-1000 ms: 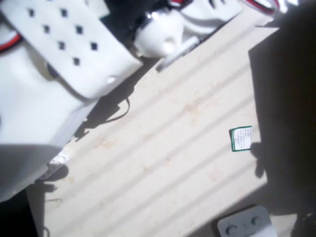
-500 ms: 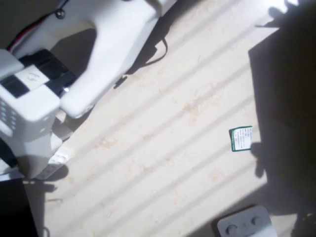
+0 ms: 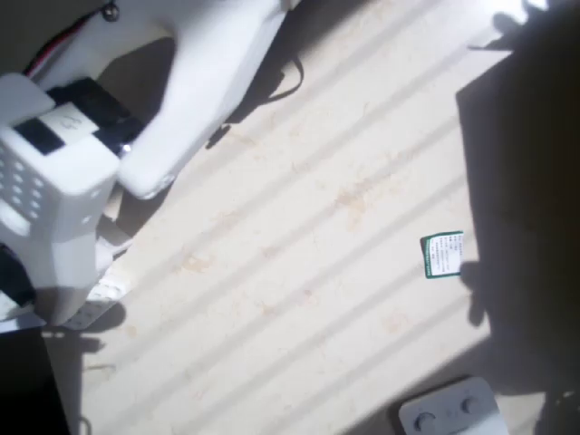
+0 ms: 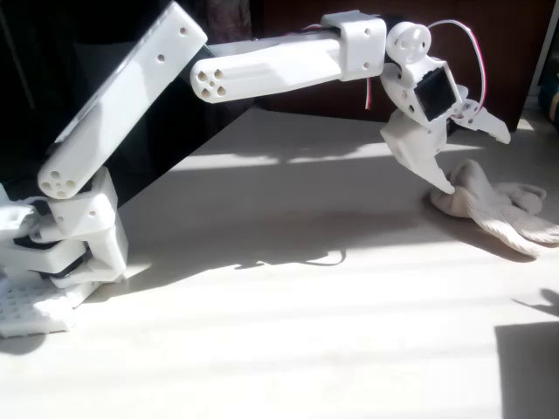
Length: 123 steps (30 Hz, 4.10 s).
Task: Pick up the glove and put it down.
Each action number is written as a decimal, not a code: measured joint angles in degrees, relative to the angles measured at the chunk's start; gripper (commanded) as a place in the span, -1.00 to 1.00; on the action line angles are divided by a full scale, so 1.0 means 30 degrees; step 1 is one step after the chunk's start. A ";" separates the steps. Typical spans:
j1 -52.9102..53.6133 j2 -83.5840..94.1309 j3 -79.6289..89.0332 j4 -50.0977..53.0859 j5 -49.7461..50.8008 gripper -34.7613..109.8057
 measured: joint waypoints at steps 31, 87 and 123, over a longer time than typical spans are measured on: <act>0.0088 -0.2168 -0.1055 -0.1523 0.0176 -0.37; 1.3271 0.3457 -0.1113 0.3838 -0.2168 -0.52; 1.8164 -0.0762 -0.1143 0.4219 -0.2227 -0.52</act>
